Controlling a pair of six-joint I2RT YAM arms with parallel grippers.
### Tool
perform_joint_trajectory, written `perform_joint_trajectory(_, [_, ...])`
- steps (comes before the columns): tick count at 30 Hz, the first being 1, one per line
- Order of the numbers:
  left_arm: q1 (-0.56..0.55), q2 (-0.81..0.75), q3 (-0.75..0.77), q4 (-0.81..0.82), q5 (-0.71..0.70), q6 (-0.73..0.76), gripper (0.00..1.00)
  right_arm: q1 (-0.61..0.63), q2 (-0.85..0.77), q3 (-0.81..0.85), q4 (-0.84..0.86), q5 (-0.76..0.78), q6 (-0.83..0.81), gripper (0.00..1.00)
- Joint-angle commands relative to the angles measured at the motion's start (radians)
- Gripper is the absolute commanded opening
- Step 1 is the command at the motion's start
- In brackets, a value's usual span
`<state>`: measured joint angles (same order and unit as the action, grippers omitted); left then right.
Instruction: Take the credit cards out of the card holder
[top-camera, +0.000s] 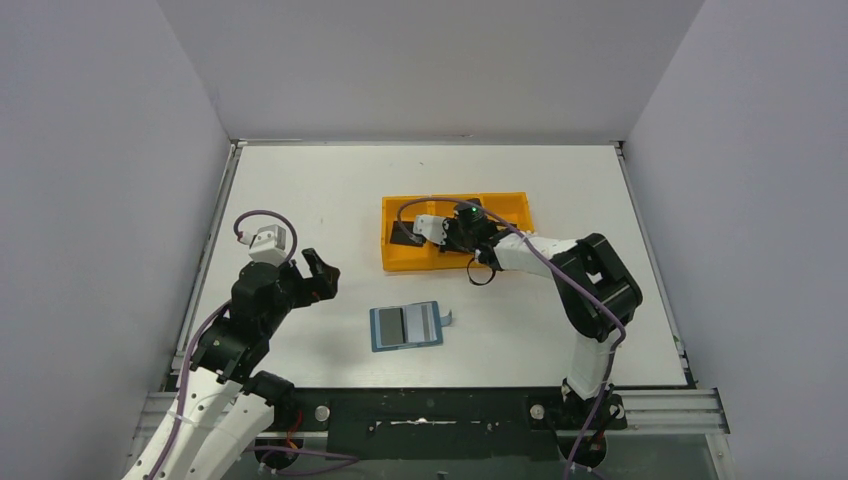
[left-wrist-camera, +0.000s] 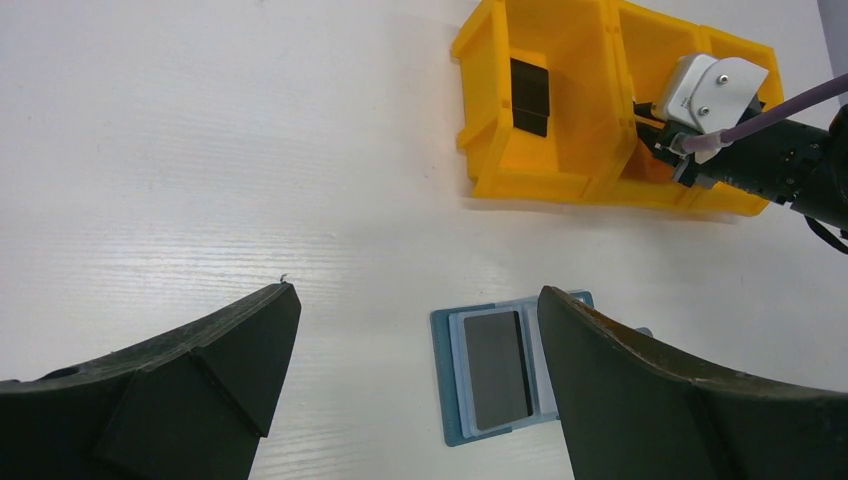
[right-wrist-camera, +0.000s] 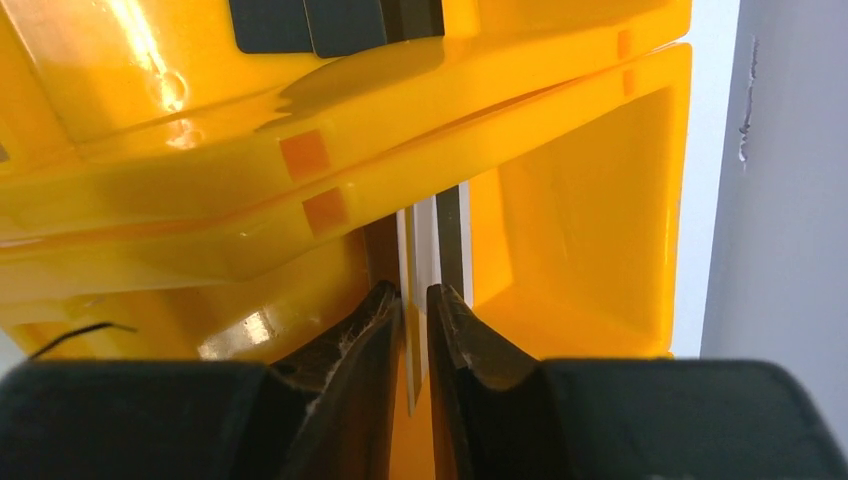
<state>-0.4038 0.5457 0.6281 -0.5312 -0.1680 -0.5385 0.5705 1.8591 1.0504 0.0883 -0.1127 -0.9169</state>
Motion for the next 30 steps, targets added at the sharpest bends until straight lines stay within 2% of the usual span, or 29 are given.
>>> perform_joint_trajectory(1, [0.009,0.003,0.007,0.031,0.002,0.009,0.91,-0.015,0.003,0.066,-0.047,-0.063,0.014,0.19])
perform_joint_trajectory(11, [0.01,0.002,0.005,0.031,0.001,0.008,0.91,-0.029,-0.035,0.076,-0.07,-0.073,0.057,0.27])
perform_joint_trajectory(14, [0.01,0.002,0.005,0.031,0.001,0.008,0.91,-0.03,-0.056,0.072,-0.062,-0.073,0.061,0.34])
perform_joint_trajectory(22, [0.01,0.006,0.004,0.031,0.005,0.008,0.91,-0.031,-0.121,0.076,0.005,-0.025,0.155,0.38])
perform_joint_trajectory(26, [0.01,0.012,0.004,0.033,0.011,0.008,0.91,-0.029,-0.212,0.023,0.079,-0.003,0.26,0.4])
perform_joint_trajectory(30, [0.01,0.017,0.004,0.033,0.014,0.008,0.91,-0.027,-0.346,-0.06,0.161,0.003,0.466,0.42])
